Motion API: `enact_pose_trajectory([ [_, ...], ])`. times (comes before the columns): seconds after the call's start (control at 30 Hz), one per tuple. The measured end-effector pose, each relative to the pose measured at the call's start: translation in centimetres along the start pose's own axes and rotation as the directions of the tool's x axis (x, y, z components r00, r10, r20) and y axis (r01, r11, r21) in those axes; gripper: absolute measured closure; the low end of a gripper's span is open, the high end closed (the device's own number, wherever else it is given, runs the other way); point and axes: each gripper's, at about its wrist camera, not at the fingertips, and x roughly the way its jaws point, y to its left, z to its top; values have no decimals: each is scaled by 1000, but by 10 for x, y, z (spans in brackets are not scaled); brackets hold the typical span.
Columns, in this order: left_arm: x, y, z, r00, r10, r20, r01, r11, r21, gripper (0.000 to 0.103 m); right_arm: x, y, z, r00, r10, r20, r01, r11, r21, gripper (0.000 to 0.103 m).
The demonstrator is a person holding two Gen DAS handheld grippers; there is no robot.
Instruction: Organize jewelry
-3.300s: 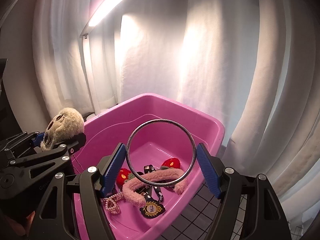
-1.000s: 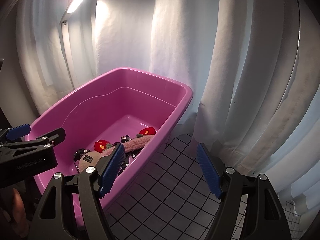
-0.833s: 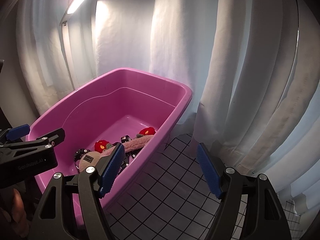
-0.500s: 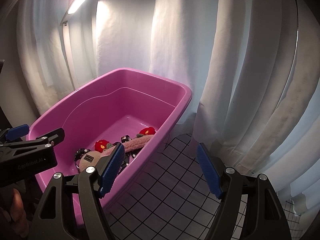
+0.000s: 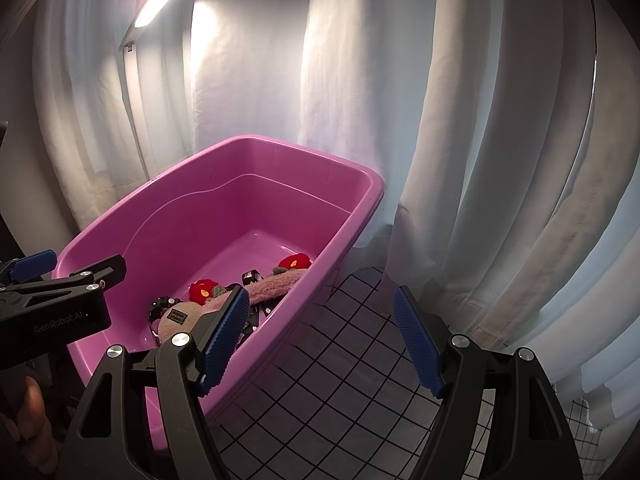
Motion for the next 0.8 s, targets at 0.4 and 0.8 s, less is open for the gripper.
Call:
enact_pose_trajectory([
  [0.4, 1, 6, -2, 1000, 0, -6, 0, 1000, -3, 6, 0, 1, -1, 1000, 3, -2, -3, 1000, -1, 32],
  [0.8, 2, 3, -2, 1000, 4, -7, -4, 1000, 1, 6, 3, 1, 0, 1000, -1, -4, 1, 1000, 3, 32],
])
